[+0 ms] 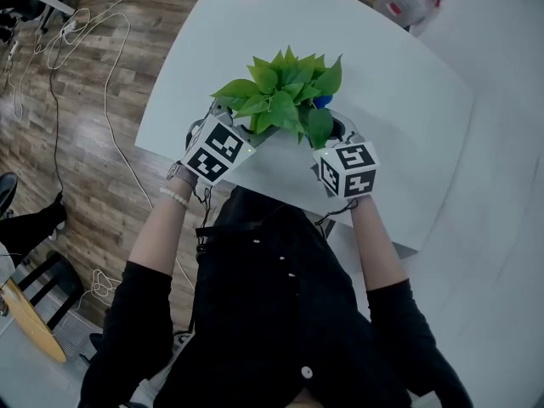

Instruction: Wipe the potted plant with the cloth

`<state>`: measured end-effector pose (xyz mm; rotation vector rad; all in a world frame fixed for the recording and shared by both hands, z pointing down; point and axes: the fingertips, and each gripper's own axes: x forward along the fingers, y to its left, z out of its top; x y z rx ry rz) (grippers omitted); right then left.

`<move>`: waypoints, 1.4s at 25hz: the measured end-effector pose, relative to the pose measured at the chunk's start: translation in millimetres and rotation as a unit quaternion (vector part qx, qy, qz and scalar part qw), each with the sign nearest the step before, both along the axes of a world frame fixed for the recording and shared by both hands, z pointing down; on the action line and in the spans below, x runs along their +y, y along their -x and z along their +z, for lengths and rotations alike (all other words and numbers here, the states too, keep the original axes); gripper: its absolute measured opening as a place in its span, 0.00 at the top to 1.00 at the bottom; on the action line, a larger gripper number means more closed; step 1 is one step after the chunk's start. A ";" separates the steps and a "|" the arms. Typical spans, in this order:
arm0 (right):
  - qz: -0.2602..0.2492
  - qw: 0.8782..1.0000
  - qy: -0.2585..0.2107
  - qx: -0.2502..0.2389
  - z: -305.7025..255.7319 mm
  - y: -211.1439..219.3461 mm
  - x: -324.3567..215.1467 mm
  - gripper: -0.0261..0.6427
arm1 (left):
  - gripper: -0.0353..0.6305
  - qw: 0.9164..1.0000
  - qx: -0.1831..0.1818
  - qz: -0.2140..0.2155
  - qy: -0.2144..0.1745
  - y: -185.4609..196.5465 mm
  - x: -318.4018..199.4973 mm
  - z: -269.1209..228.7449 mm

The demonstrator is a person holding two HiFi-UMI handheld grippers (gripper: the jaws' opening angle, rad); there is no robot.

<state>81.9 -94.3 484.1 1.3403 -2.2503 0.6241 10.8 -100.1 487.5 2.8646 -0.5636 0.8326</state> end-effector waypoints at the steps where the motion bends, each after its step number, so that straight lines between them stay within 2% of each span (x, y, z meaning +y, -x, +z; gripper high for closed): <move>1: 0.001 1.000 0.001 -0.001 -0.2 -0.5 0.4 0.84 | 0.42 1.000 0.003 -0.004 0.004 -0.3 0.4 0.6; 8: -0.010 1.000 0.015 -0.013 -3.2 6.7 14.6 0.84 | 0.43 0.999 0.001 -0.038 0.012 -1.1 3.7 -0.5; 16: -0.055 0.998 0.036 -0.025 -1.4 19.0 43.3 0.84 | 0.43 0.998 -0.003 -0.057 0.021 0.5 9.0 1.3; 24: 0.007 1.000 0.030 0.001 -6.7 -11.6 58.1 0.84 | 0.45 0.997 -0.011 -0.069 0.021 23.2 23.0 -4.9; 31: 0.060 0.998 -0.004 0.032 -28.0 -44.5 59.0 0.84 | 0.84 0.994 -0.015 -0.109 -0.017 51.2 18.0 -37.2; 32: 0.067 0.997 -0.009 0.034 -32.8 -47.9 58.2 0.84 | 0.88 0.993 -0.015 -0.118 -0.019 55.7 17.4 -41.3; 35: 0.079 0.996 -0.031 0.040 -49.8 -54.3 55.1 0.84 | 0.90 0.989 -0.002 -0.146 -0.013 67.1 17.5 -53.8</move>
